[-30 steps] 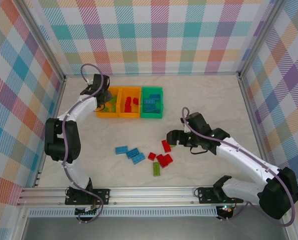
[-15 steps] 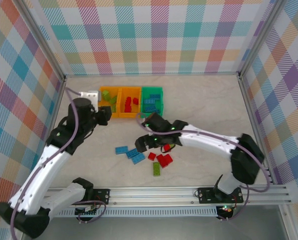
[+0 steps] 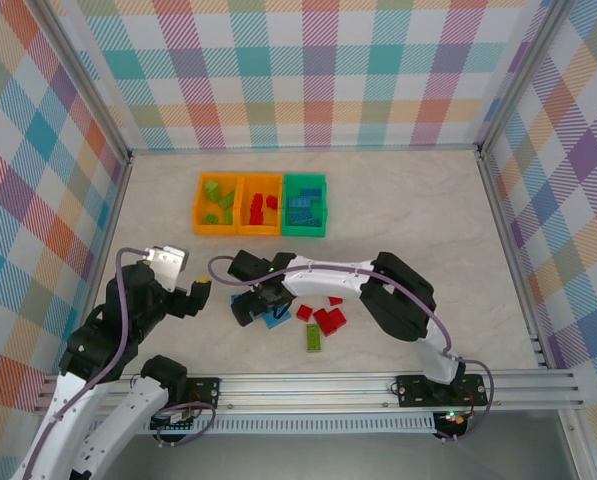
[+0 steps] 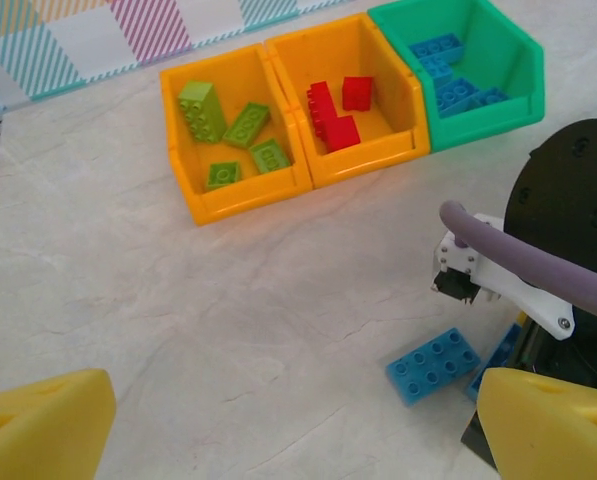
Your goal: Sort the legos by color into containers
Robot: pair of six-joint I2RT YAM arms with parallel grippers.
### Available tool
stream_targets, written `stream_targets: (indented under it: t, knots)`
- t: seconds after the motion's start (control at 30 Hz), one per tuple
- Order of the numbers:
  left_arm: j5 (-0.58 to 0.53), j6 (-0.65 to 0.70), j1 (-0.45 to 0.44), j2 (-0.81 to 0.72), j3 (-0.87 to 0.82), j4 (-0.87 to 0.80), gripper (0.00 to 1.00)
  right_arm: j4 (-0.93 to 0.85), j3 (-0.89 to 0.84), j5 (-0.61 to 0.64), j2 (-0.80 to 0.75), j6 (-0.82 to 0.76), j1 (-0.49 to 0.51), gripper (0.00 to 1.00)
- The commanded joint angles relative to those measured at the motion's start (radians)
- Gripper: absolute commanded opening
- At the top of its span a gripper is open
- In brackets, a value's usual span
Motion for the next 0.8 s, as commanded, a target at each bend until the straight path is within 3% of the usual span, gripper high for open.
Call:
stream_targets:
  t: [0.0, 0.23, 0.33, 0.53, 0.67, 0.77]
  knots:
    - [-0.031, 0.038, 0.003, -0.002, -0.019, 0.02, 0.94, -0.05, 0.044, 0.05, 0.034, 0.021, -0.002, 0.96]
    - [-0.01, 0.045, 0.003, 0.003, -0.02, 0.022, 0.95, -0.048, 0.045, 0.074, 0.042, 0.019, -0.002, 0.66]
    - [0.053, 0.046, 0.003, -0.003, -0.011, 0.027, 0.96, -0.041, 0.031, 0.084, 0.007, 0.017, -0.001, 0.59]
    - [0.357, -0.007, 0.003, -0.038, 0.002, 0.121, 0.99, 0.001, -0.032, 0.122, -0.187, 0.004, -0.042, 0.56]
    - [0.425, -0.205, 0.003, -0.017, -0.007, 0.25, 1.0, 0.094, -0.087, 0.185, -0.311, -0.06, -0.137, 0.56]
    - [0.433, -0.363, 0.003, 0.028, -0.007, 0.313, 1.0, 0.116, -0.051, 0.184, -0.299, -0.107, -0.248, 0.56]
